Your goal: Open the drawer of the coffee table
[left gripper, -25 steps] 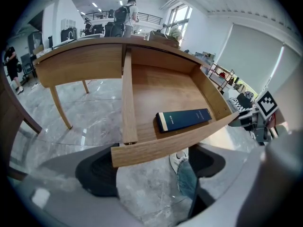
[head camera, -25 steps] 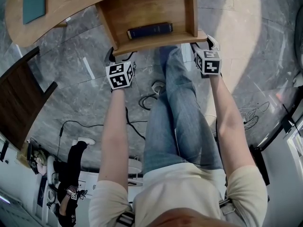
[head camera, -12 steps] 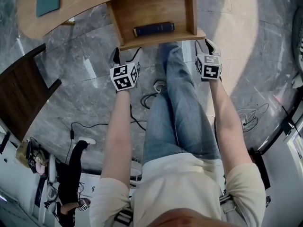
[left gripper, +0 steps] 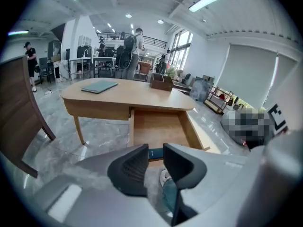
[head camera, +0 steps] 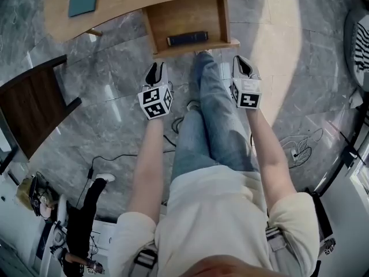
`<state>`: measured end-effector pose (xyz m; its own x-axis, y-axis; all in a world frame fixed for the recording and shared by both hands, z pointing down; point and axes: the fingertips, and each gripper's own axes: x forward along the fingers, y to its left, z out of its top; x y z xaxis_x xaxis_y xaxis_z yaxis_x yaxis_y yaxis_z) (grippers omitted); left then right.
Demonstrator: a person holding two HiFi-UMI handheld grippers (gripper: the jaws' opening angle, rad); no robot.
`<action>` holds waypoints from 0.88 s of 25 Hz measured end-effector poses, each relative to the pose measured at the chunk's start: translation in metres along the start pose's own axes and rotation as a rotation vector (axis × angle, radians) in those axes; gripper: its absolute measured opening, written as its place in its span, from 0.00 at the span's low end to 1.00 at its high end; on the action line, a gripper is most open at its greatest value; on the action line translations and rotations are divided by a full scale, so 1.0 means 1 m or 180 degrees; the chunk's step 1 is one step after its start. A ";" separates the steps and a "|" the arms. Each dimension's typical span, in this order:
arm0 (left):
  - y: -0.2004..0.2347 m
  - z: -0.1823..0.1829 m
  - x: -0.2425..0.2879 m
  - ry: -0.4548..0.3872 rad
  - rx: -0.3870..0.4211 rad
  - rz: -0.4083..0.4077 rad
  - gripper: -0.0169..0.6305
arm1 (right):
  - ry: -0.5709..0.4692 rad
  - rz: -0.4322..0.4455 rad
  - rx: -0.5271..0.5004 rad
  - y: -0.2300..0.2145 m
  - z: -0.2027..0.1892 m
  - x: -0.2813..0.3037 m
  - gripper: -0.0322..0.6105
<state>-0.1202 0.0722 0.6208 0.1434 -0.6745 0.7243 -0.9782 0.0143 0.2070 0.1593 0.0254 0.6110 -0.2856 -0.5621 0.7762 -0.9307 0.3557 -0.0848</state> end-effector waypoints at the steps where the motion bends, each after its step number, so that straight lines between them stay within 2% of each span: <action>1: -0.005 0.002 -0.011 -0.0034 -0.0005 -0.0014 0.17 | -0.0031 0.0031 0.0002 0.005 0.004 -0.011 0.05; 5: -0.027 0.020 -0.049 -0.0235 -0.0156 -0.0066 0.03 | -0.0181 0.0258 0.0048 0.022 0.026 -0.052 0.05; 9: -0.055 0.042 -0.091 -0.0410 -0.0177 -0.0195 0.03 | -0.0395 0.0437 0.0022 0.040 0.051 -0.099 0.05; 14: -0.088 0.062 -0.139 -0.0484 -0.0058 -0.0429 0.03 | -0.0702 0.0559 0.0018 0.059 0.084 -0.155 0.05; 22: -0.116 0.079 -0.224 -0.0669 -0.0041 -0.0573 0.03 | -0.1005 0.0825 -0.0095 0.101 0.098 -0.239 0.05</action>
<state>-0.0506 0.1633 0.3829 0.2792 -0.8053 0.5230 -0.9376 -0.1112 0.3294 0.1117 0.1225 0.3559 -0.5703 -0.6509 0.5011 -0.8130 0.5346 -0.2308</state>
